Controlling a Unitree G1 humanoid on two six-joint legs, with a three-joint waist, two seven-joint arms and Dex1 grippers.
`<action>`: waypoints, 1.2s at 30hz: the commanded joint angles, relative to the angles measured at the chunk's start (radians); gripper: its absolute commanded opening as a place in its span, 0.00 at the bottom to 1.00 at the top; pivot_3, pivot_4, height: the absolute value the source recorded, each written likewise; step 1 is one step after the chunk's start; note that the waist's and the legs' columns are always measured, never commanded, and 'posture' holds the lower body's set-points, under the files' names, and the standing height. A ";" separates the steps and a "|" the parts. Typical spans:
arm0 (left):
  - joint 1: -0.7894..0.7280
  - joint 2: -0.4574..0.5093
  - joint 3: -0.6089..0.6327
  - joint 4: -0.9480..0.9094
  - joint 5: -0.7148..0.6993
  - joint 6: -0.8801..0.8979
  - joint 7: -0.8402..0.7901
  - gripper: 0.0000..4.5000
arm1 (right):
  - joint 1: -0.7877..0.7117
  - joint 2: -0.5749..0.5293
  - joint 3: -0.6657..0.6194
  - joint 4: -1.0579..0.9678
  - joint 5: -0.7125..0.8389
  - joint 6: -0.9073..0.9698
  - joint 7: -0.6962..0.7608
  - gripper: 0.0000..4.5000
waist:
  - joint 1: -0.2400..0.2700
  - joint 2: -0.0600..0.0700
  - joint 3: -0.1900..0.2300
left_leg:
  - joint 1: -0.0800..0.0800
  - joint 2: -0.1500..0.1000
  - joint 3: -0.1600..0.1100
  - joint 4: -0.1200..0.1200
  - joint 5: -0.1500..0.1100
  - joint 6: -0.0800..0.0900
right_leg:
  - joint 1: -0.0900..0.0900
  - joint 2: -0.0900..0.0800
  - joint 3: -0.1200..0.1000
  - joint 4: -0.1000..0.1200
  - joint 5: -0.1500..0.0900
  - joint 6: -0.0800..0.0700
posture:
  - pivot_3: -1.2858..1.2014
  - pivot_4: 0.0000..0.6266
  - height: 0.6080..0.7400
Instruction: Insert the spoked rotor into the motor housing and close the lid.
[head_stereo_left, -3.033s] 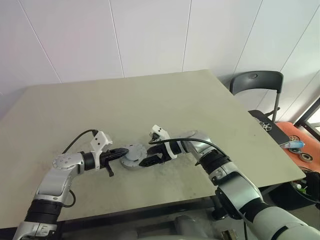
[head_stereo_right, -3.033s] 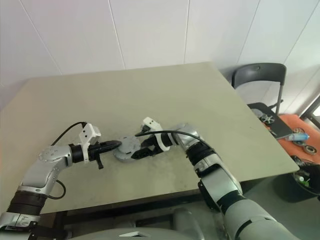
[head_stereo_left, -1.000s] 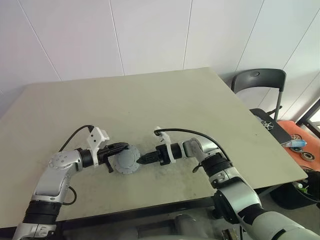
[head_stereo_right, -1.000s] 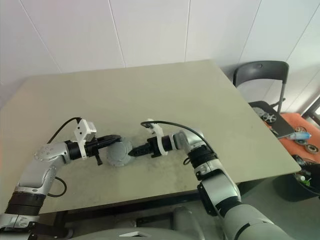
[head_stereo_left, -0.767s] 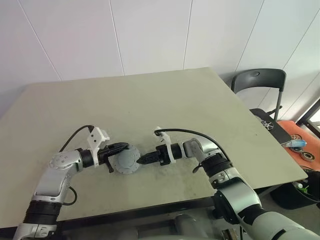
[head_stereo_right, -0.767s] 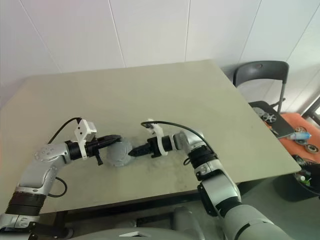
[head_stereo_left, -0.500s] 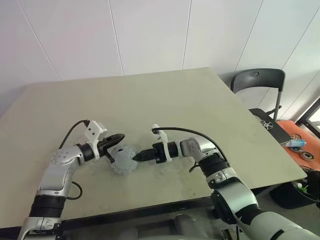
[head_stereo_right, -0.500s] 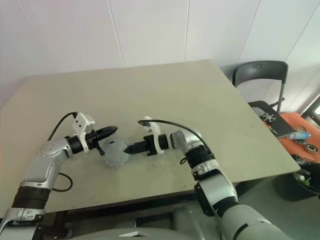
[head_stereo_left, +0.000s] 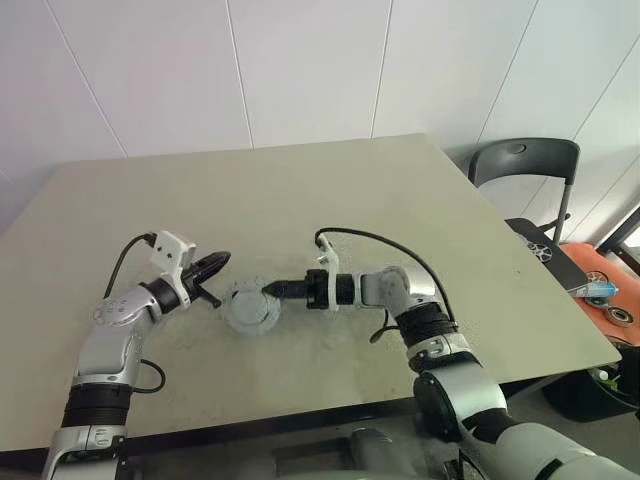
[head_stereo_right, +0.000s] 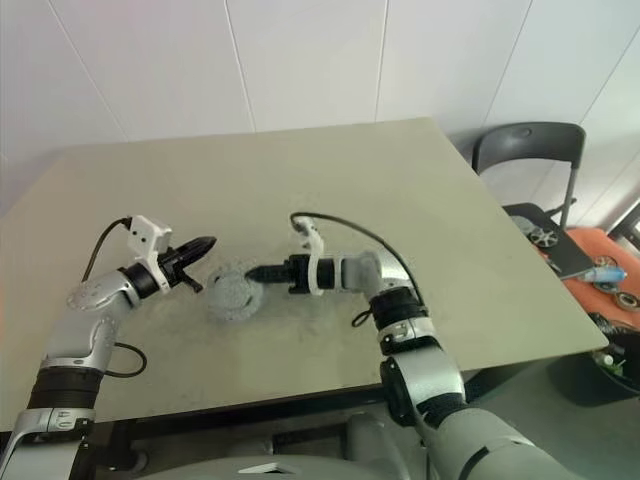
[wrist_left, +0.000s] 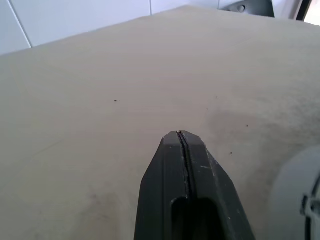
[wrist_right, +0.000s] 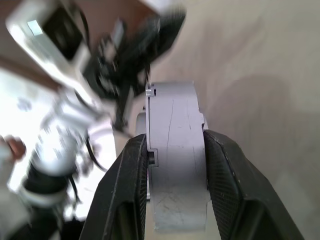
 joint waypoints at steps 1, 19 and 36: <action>-0.034 -0.016 0.067 -0.015 -0.076 0.037 0.025 0.00 | -0.083 0.031 -0.140 0.039 0.107 -0.013 -0.055 0.30 | -0.002 0.000 0.000 | 0.000 0.000 0.000 0.000 0.000 0.000 | 0.000 0.000 0.000 0.000 0.000 0.000 | 0.52 0.00 1.00; -0.062 -0.245 0.216 -0.104 -0.405 0.174 0.158 0.74 | -0.172 0.085 -0.423 0.176 0.276 -0.107 -0.229 0.30 | 0.000 0.000 0.000 | -0.001 0.000 -0.003 -0.001 0.000 0.000 | 0.000 -0.001 -0.001 0.000 0.000 0.000 | 0.52 0.00 1.00; -0.076 -0.310 0.209 -0.143 -0.655 0.422 0.185 0.90 | -0.166 0.091 -0.396 0.161 0.292 -0.073 -0.199 0.30 | -0.003 0.000 0.000 | -0.001 -0.002 -0.003 0.000 0.000 0.000 | 0.000 0.000 0.000 0.000 0.000 0.000 | 0.52 0.00 1.00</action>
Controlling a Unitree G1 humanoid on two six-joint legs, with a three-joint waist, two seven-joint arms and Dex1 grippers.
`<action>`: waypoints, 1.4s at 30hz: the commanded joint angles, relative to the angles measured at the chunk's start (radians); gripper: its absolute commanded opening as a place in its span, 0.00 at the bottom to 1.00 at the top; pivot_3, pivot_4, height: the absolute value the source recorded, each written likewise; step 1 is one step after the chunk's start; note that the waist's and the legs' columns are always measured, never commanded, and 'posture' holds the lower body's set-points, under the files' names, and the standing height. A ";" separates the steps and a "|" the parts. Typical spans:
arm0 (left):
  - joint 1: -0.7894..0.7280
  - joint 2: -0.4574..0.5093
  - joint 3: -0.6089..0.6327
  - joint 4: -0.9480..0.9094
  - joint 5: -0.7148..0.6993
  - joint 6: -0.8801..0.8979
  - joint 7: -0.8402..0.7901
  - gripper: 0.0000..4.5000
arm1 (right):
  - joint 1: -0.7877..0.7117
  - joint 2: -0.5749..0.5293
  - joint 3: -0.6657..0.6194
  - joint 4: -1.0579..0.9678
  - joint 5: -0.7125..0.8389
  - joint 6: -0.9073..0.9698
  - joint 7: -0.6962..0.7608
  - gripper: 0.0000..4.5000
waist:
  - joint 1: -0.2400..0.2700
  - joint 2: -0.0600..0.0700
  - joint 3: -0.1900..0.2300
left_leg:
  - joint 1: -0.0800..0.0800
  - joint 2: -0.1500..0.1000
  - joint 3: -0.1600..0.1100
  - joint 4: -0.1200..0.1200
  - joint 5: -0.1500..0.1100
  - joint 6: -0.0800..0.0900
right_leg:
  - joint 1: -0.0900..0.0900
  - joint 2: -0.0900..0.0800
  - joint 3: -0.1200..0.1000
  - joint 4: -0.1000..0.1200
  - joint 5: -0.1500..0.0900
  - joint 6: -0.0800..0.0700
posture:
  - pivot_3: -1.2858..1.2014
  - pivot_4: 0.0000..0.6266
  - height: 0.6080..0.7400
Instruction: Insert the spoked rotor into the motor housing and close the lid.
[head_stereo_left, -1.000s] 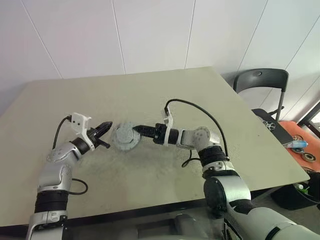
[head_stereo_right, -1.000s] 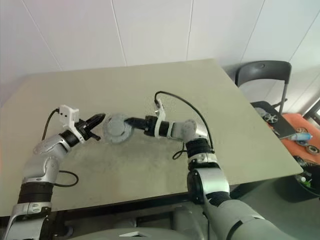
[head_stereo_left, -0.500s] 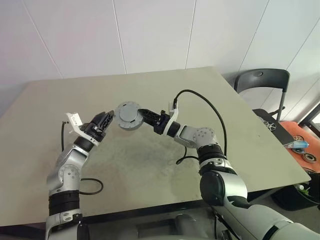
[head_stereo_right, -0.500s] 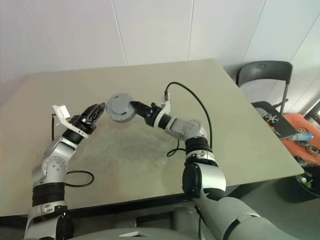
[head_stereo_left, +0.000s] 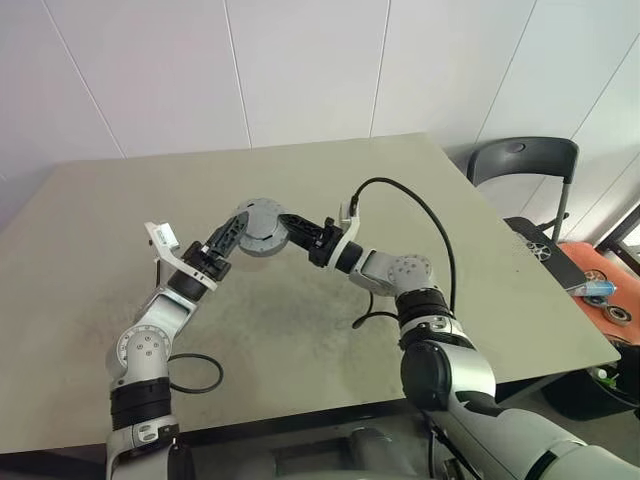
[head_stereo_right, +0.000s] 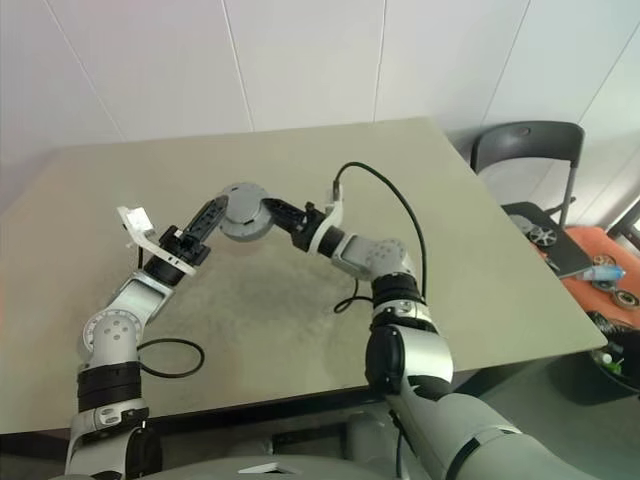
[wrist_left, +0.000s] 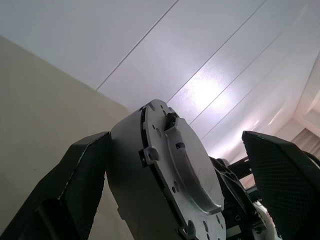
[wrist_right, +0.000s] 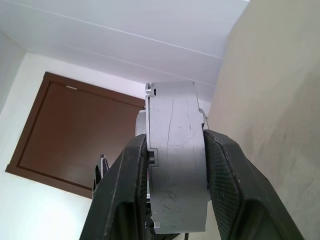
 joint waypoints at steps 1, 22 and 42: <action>-0.023 0.000 -0.018 -0.007 -0.033 0.039 0.002 0.84 | -0.053 0.022 0.007 -0.034 0.048 -0.002 0.035 0.30 | 0.000 0.000 0.000 | 0.000 0.000 0.000 0.000 0.000 0.000 | 0.000 0.000 0.000 0.000 0.000 0.000 | 0.52 0.00 1.00; -0.012 -0.004 -0.020 0.011 0.012 0.003 0.028 0.84 | -0.044 0.024 0.025 -0.052 0.054 0.015 0.070 0.30 | 0.000 0.000 0.000 | 0.000 -0.001 0.000 0.000 0.000 0.000 | 0.000 0.000 0.000 0.000 0.000 0.000 | 0.52 0.00 1.00; -0.033 -0.037 -0.020 0.003 -0.081 0.052 0.018 0.59 | -0.031 0.020 0.060 -0.062 0.061 0.041 0.101 0.30 | 0.000 0.000 0.000 | -0.001 -0.001 -0.001 0.003 0.000 0.000 | 0.001 0.000 0.001 0.000 0.000 0.000 | 0.52 0.00 1.00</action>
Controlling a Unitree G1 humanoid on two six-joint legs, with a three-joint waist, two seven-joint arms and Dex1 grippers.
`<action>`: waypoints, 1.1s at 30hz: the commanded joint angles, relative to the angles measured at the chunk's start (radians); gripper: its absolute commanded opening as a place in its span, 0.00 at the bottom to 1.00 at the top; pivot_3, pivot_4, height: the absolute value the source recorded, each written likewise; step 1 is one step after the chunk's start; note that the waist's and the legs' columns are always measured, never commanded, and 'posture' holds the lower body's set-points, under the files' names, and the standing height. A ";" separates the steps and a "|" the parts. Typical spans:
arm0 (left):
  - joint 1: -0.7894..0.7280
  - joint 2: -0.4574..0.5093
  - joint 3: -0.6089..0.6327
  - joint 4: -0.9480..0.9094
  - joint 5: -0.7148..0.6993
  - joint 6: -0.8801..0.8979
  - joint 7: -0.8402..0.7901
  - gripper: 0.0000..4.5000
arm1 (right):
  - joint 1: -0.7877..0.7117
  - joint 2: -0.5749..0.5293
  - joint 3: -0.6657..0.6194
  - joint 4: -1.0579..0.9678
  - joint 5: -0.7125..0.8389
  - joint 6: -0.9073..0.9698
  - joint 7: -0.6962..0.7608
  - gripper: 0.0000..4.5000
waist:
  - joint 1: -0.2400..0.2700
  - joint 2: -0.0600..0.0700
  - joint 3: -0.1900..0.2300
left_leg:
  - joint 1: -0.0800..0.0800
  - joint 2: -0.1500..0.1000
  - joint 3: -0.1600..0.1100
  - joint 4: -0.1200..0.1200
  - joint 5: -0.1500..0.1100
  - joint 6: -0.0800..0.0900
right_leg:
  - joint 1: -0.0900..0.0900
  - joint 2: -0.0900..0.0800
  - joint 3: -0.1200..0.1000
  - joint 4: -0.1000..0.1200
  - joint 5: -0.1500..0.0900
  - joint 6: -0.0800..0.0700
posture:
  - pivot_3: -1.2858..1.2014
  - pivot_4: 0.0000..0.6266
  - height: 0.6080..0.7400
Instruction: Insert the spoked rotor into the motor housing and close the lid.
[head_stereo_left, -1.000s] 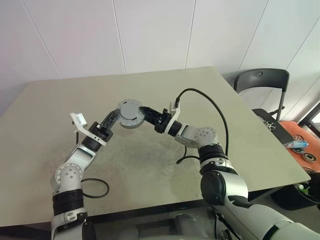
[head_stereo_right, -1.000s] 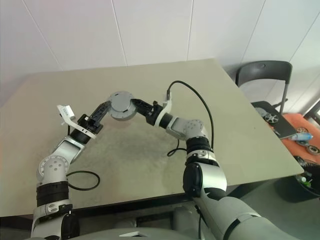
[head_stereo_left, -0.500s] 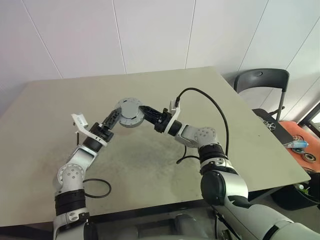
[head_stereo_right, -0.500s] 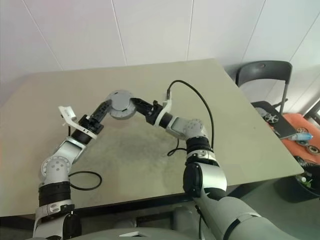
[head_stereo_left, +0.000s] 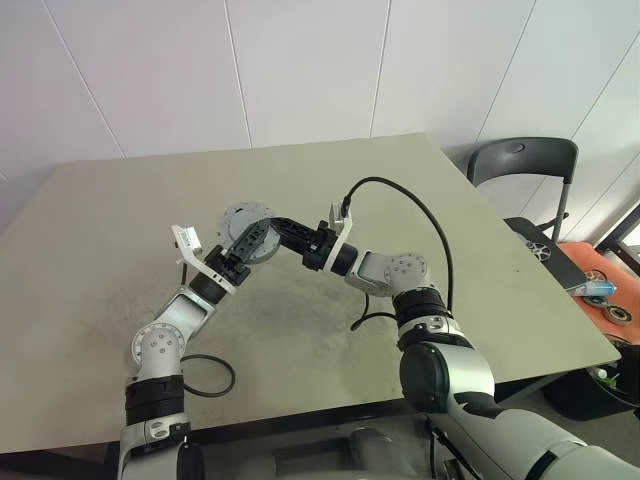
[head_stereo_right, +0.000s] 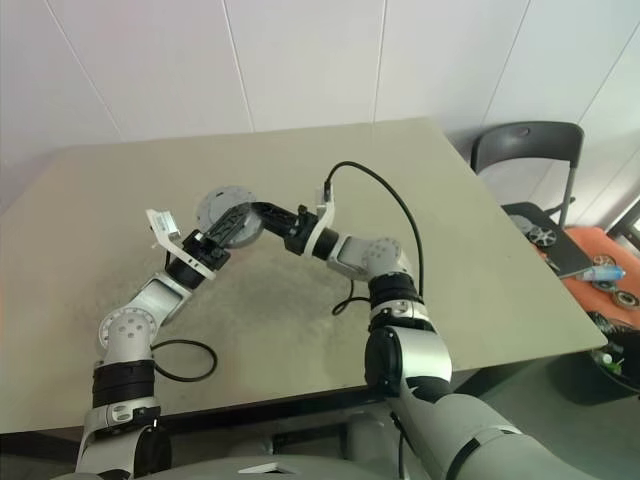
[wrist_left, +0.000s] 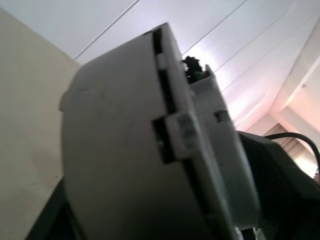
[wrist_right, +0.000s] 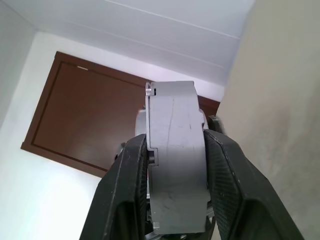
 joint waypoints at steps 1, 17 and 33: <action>-0.021 0.007 0.029 -0.028 -0.035 -0.008 0.001 0.58 | -0.034 0.013 0.002 -0.047 0.042 -0.002 0.034 0.30 | 0.000 0.000 0.000 | 0.000 0.000 0.000 0.000 0.000 0.000 | 0.000 0.000 0.000 0.000 0.000 0.000 | 0.52 0.00 1.00; -0.043 -0.029 0.091 -0.016 -0.076 -0.113 0.015 0.58 | -0.030 0.008 0.024 -0.038 0.032 -0.025 0.045 0.30 | 0.000 0.000 0.000 | -0.001 -0.002 -0.001 0.004 0.000 0.000 | 0.002 0.000 0.001 0.000 0.000 0.000 | 0.52 0.00 1.00; -0.068 -0.092 0.148 0.004 -0.142 -0.213 0.049 0.56 | -0.042 0.007 0.024 -0.008 0.034 -0.096 0.036 0.30 | 0.000 0.000 0.000 | -0.002 -0.003 -0.002 0.005 0.000 0.000 | 0.002 0.000 0.001 0.000 0.000 0.000 | 0.52 0.00 1.00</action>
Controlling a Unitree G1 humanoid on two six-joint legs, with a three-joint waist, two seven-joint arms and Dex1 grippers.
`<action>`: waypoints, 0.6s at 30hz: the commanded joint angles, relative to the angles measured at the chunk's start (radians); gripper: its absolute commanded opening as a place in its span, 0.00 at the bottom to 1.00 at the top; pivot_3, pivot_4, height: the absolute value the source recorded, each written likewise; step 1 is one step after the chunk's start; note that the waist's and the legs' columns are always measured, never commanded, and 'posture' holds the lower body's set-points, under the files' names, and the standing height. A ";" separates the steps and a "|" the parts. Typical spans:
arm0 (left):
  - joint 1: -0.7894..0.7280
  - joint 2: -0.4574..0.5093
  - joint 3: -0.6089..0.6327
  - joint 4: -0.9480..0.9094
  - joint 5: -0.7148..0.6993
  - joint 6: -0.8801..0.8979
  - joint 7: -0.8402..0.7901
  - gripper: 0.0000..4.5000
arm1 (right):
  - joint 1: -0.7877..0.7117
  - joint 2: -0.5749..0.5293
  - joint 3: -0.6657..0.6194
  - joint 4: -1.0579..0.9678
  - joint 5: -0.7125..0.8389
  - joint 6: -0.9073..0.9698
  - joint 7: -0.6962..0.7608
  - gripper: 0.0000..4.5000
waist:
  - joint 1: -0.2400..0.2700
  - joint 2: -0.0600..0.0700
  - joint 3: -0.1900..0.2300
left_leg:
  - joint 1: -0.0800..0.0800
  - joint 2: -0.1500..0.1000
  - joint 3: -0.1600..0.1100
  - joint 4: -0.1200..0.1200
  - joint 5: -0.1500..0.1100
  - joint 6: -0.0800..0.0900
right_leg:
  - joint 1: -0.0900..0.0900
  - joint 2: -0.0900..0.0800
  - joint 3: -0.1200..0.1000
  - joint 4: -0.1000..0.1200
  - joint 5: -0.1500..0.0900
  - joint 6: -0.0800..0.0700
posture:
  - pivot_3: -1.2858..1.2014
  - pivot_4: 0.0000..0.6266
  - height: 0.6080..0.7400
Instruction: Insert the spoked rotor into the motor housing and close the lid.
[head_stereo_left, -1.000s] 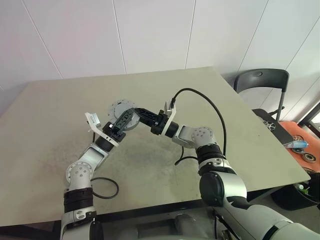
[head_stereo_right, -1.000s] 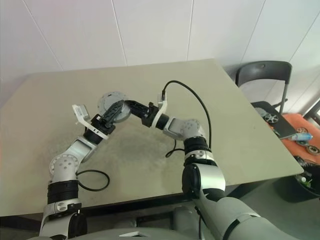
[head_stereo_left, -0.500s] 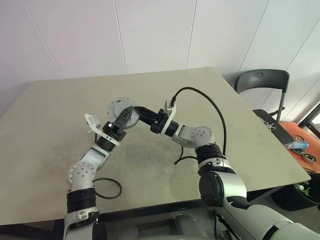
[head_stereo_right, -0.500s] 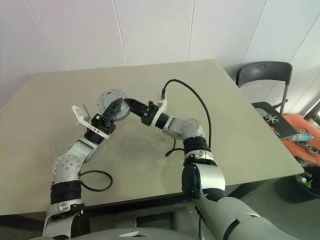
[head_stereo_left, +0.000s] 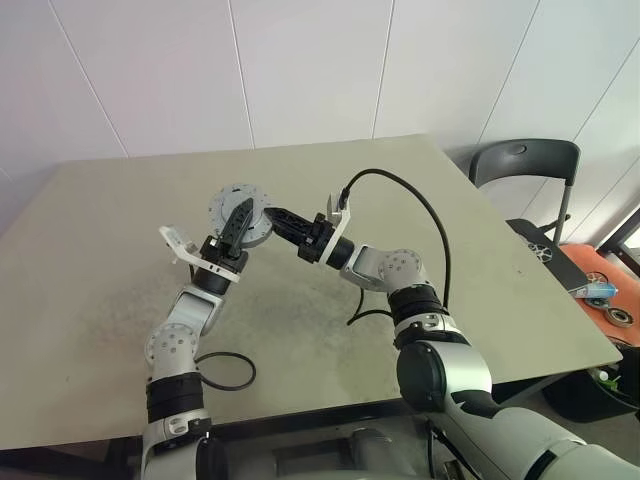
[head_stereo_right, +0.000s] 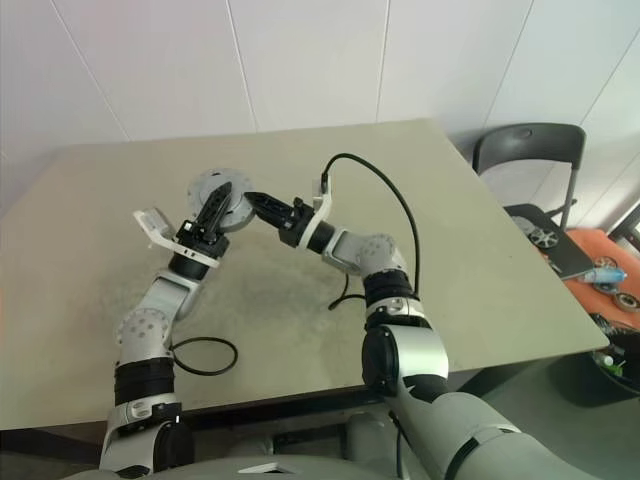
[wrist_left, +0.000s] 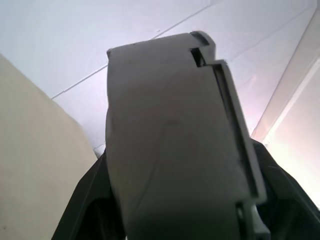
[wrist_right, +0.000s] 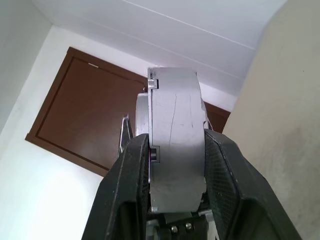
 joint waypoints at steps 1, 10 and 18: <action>-0.030 0.019 0.081 -0.030 -0.029 -0.087 -0.001 0.53 | -0.022 0.007 -0.013 -0.009 0.023 -0.011 0.004 0.30 | 0.000 0.000 0.000 | 0.000 0.000 0.000 0.000 0.000 0.000 | 0.000 0.000 0.000 0.000 0.000 0.000 | 0.52 0.00 1.00; -0.035 0.030 0.120 0.044 -0.065 -0.105 -0.045 0.51 | -0.019 0.008 -0.009 -0.009 0.029 -0.017 0.001 0.30 | 0.000 0.000 0.000 | 0.000 0.000 0.000 0.000 0.000 0.000 | 0.000 0.000 0.000 0.000 0.000 0.000 | 0.52 0.00 1.00; -0.072 0.023 0.171 0.141 -0.064 -0.188 0.034 0.50 | -0.017 0.008 -0.004 -0.012 0.033 -0.019 0.004 0.30 | 0.000 0.000 0.000 | -0.001 0.000 -0.001 0.000 0.000 0.000 | 0.000 0.000 0.000 0.000 0.000 0.000 | 0.52 0.00 1.00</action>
